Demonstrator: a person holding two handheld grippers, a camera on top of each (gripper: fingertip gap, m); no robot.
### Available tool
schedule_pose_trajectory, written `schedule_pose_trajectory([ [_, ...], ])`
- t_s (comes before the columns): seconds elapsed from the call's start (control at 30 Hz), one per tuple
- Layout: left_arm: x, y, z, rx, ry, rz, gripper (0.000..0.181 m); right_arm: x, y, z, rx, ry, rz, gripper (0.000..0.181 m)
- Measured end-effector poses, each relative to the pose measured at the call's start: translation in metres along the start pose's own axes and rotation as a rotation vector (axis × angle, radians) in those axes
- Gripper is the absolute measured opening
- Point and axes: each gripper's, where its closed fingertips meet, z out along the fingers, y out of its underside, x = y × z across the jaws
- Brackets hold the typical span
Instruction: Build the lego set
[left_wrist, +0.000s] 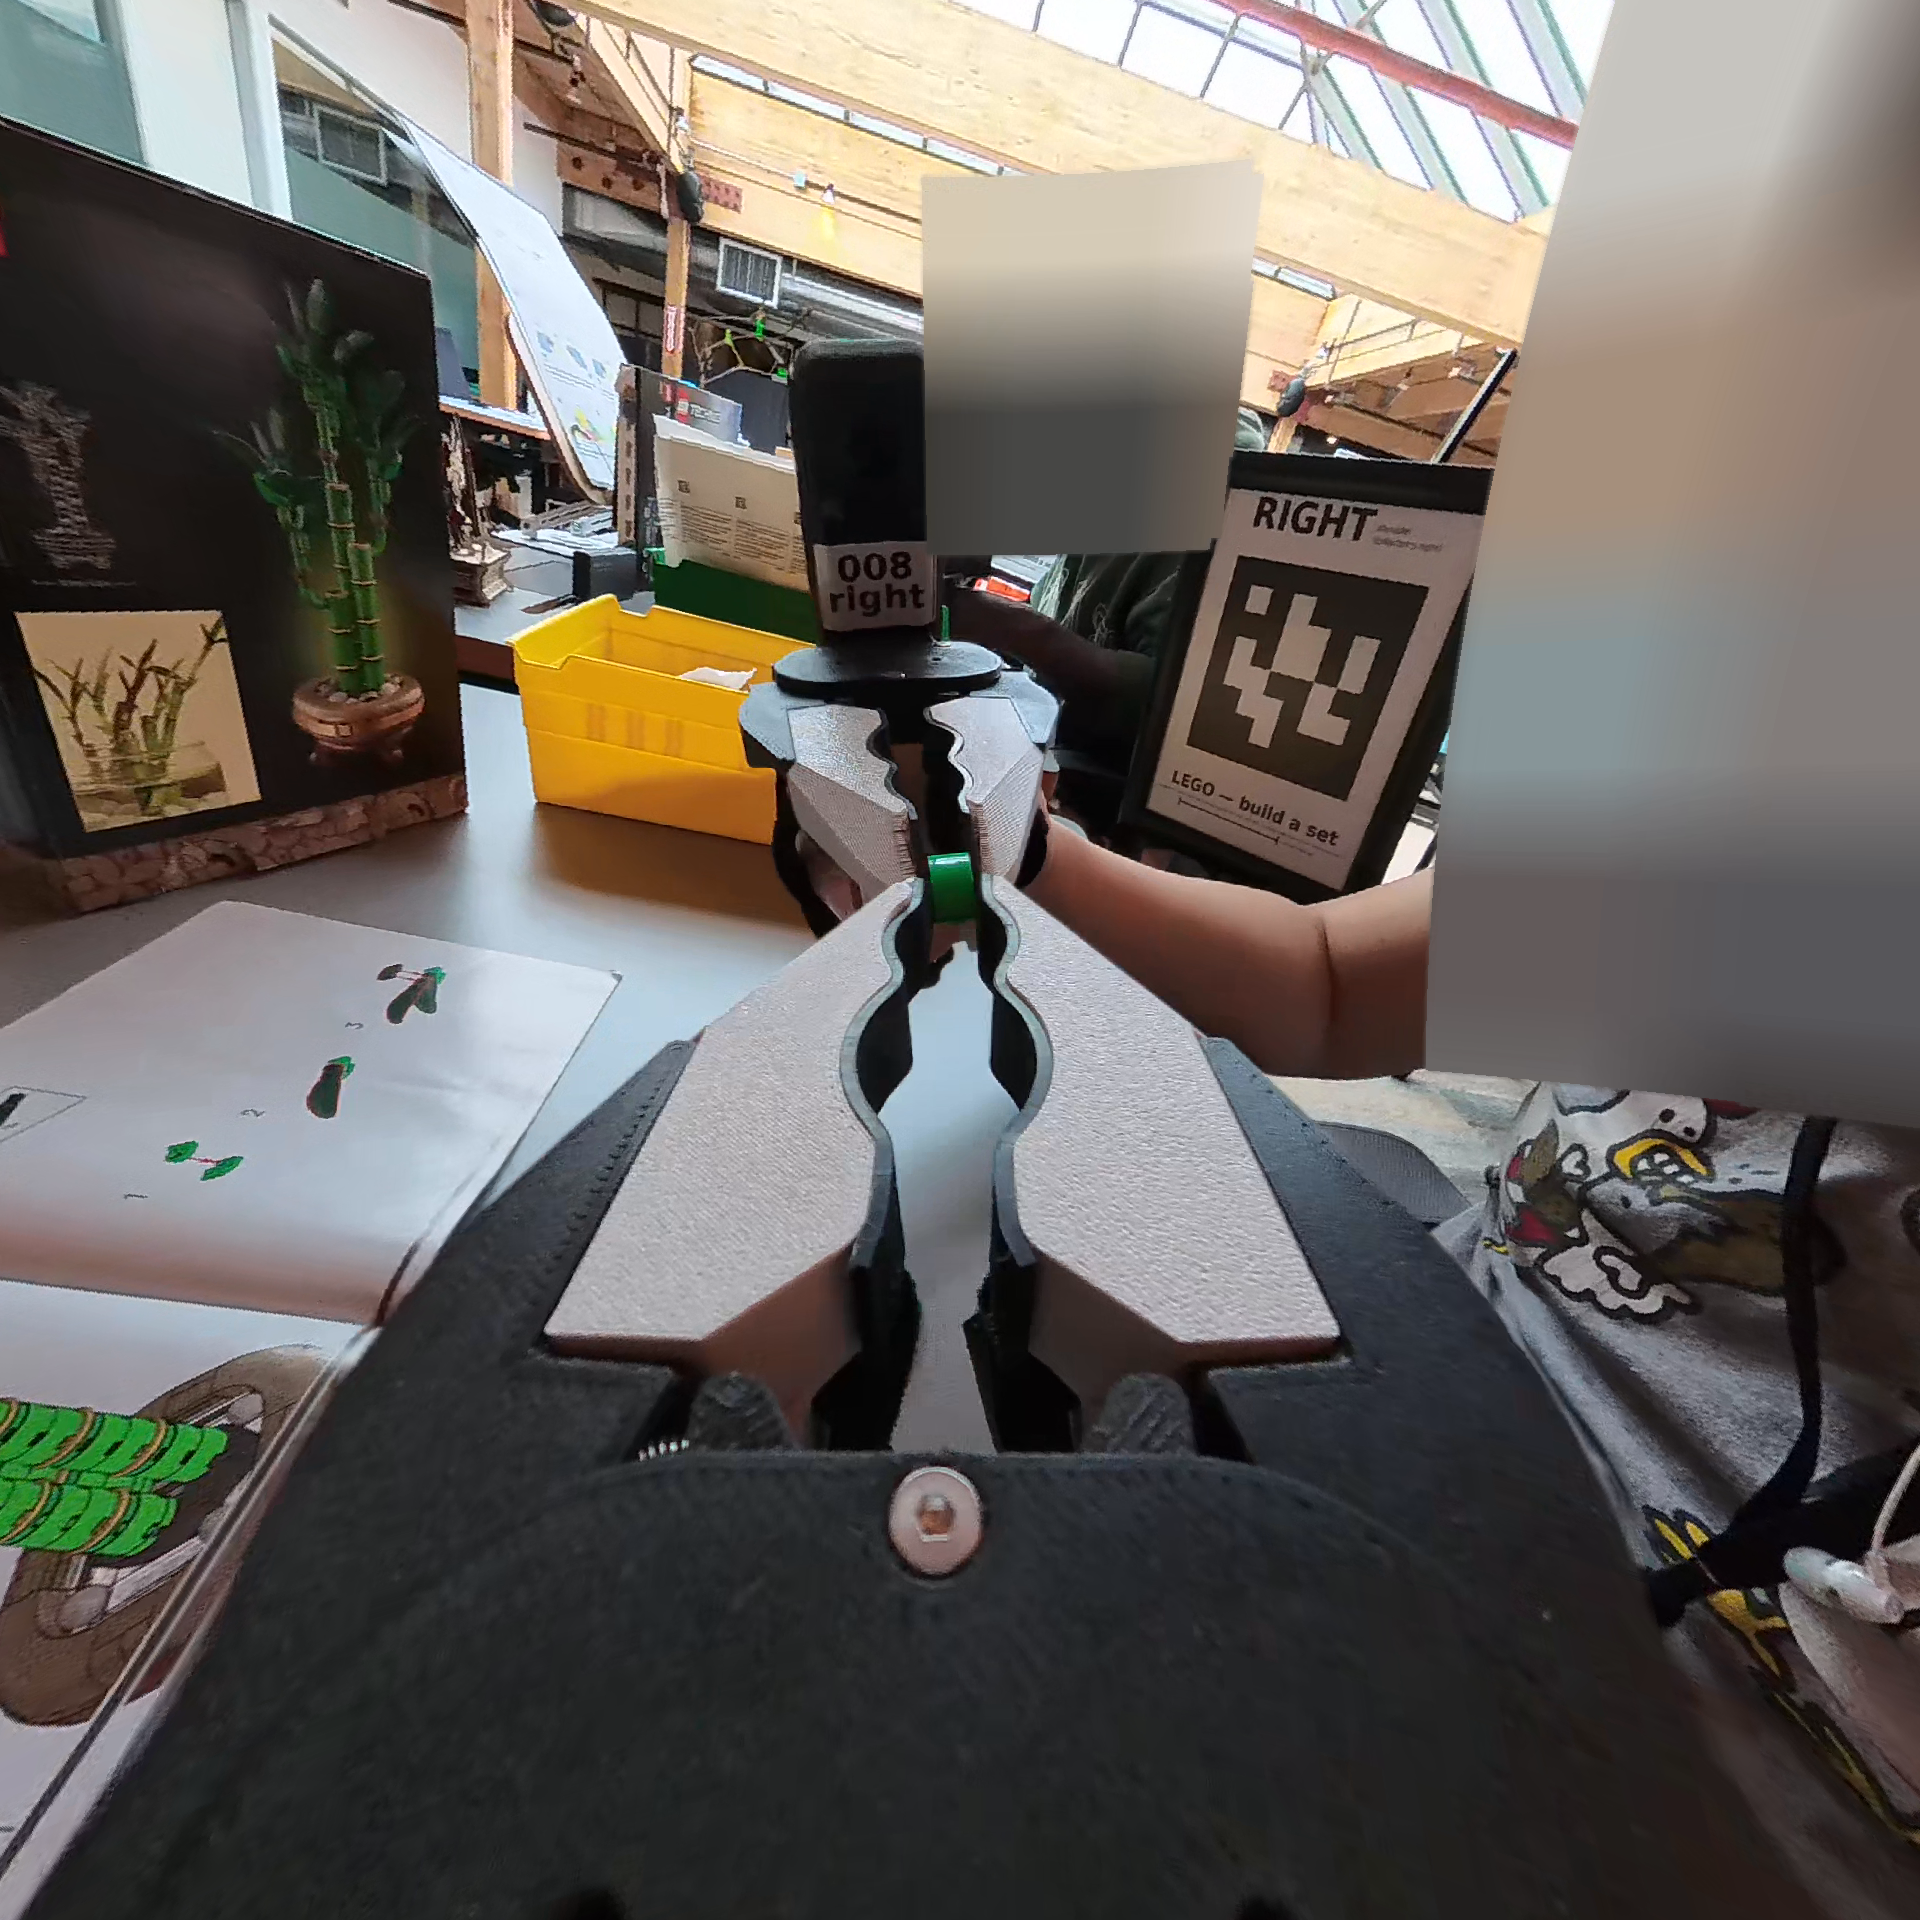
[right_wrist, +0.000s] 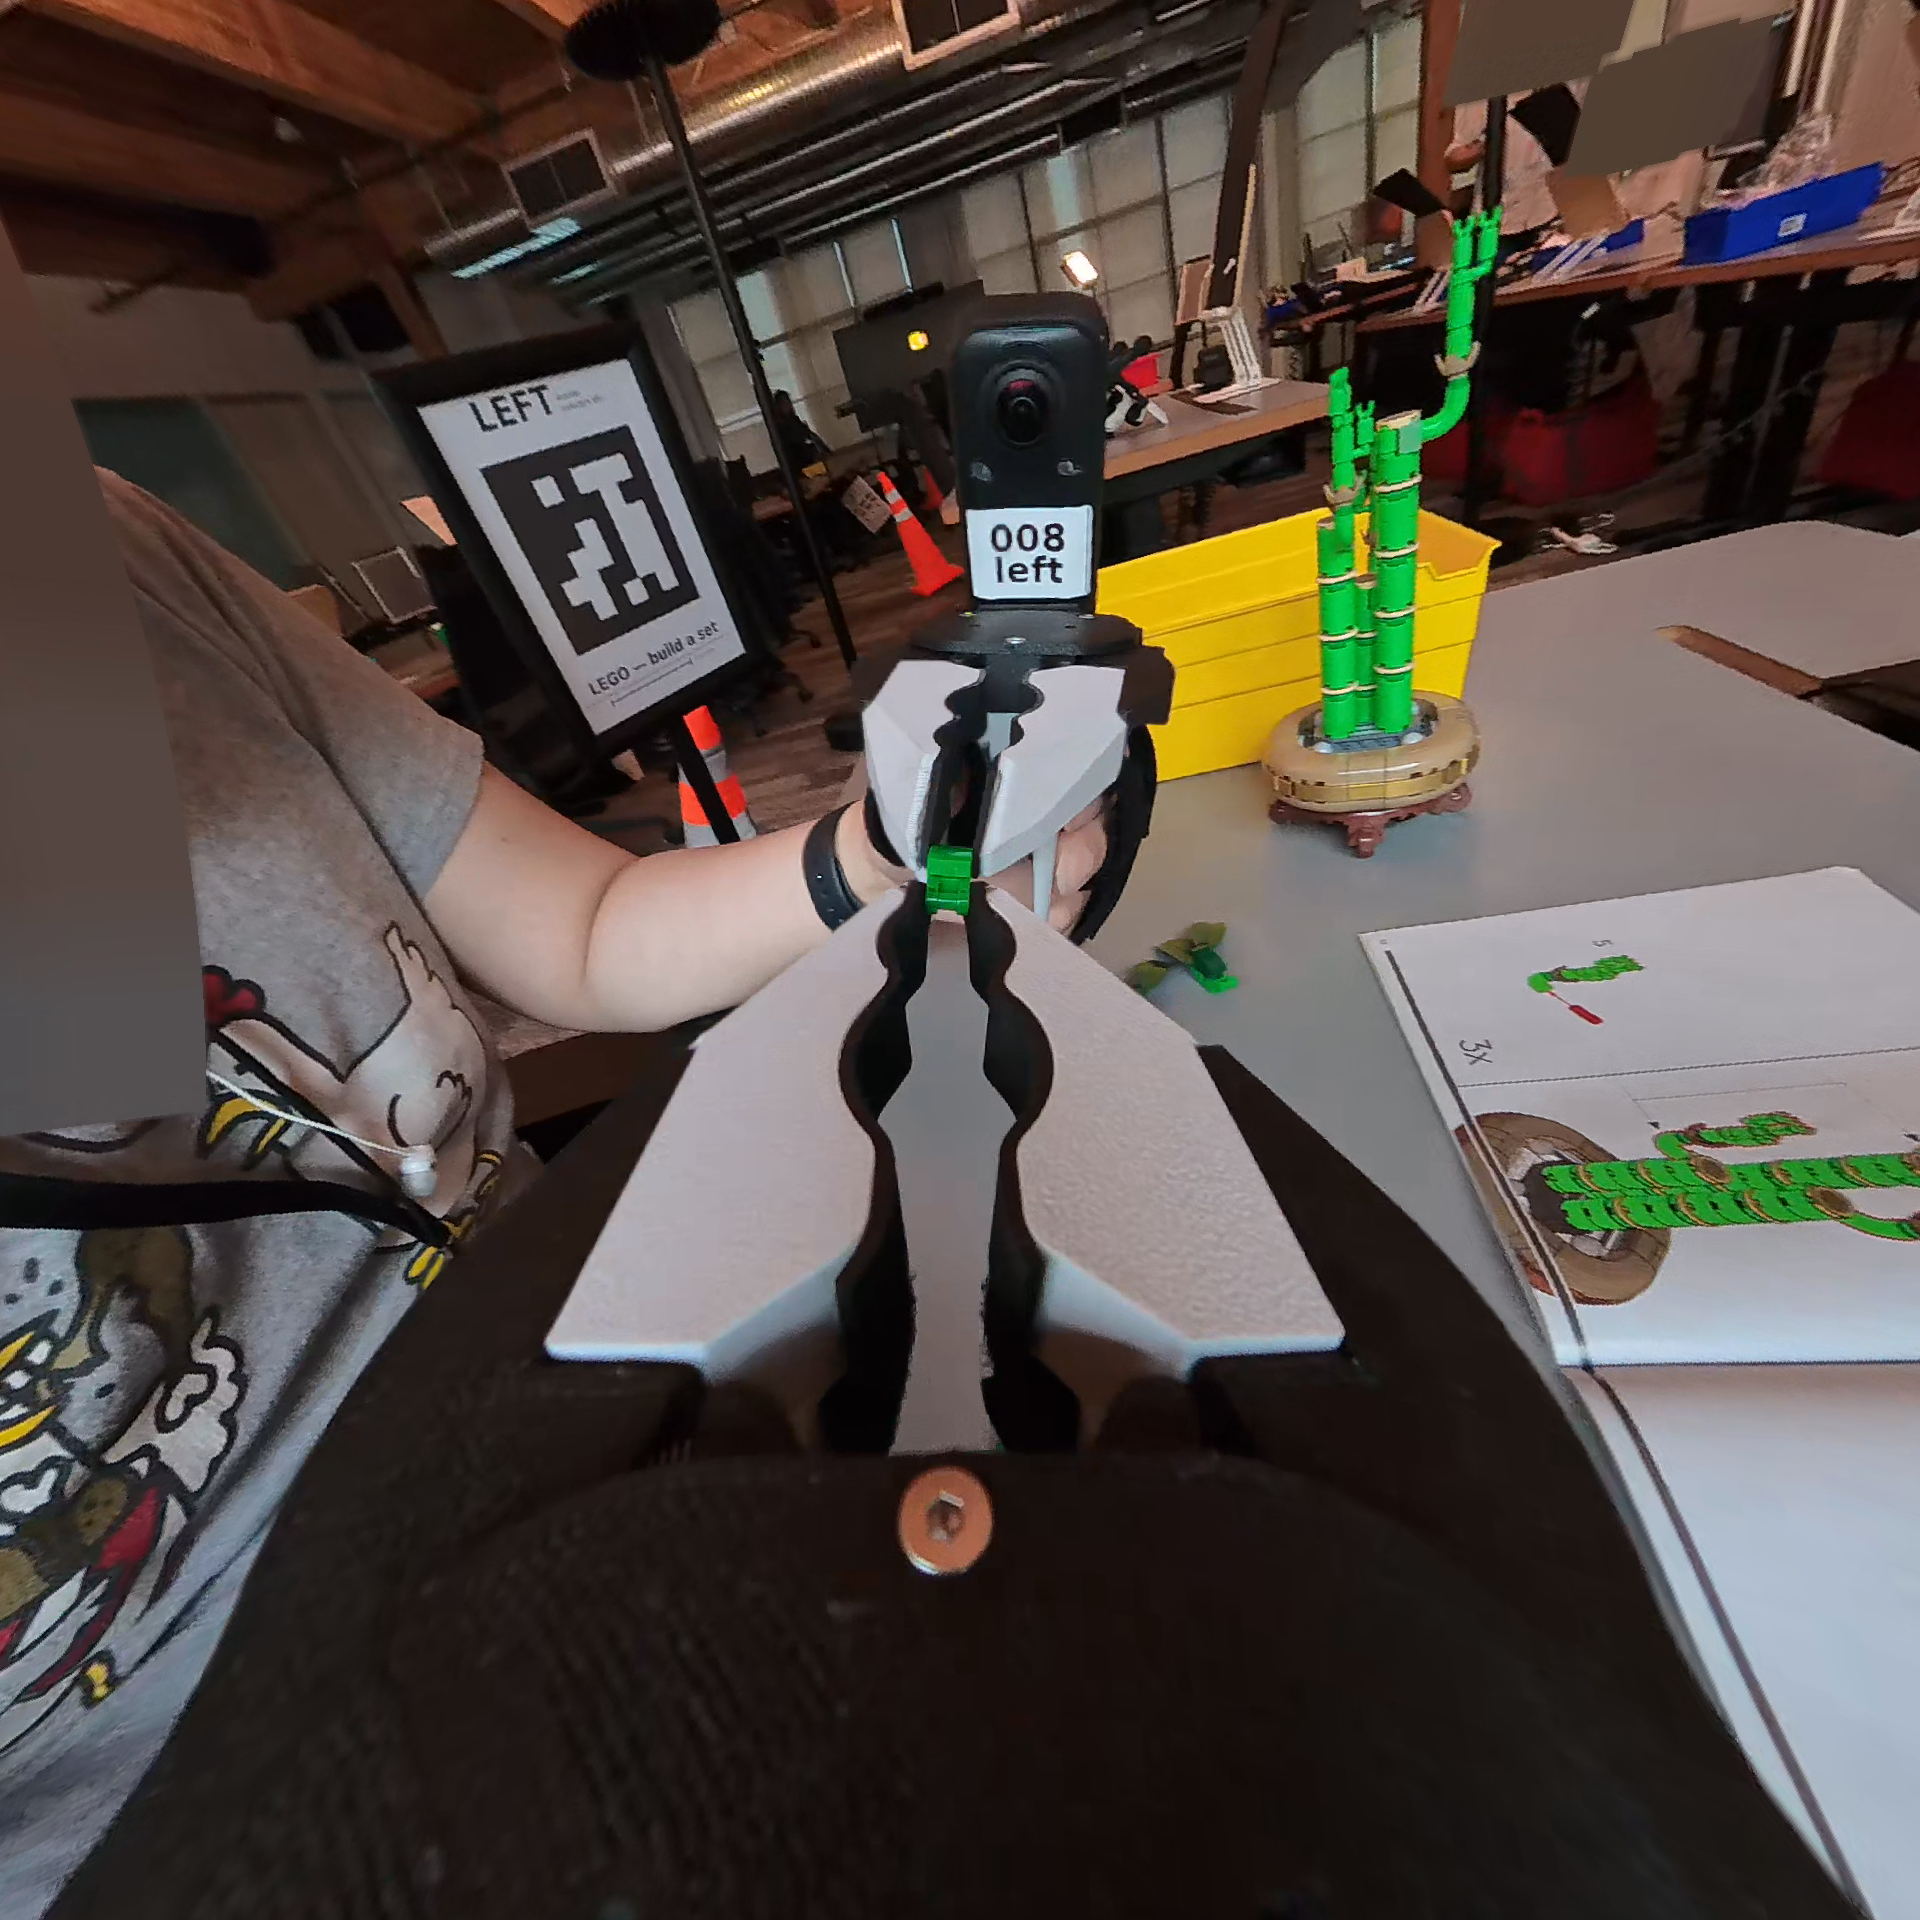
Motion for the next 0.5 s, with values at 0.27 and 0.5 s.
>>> schedule_pose_trajectory([
  [0.27,-0.011,0.004,0.000,-0.002,-0.010,-0.171,0.006,0.008,-0.005,-0.003,0.048,0.030,0.026,0.033],
  [0.5,-0.038,0.029,-0.006,-0.017,-0.027,-0.563,0.006,0.025,0.013,-0.014,-0.236,0.377,-0.568,0.041],
])
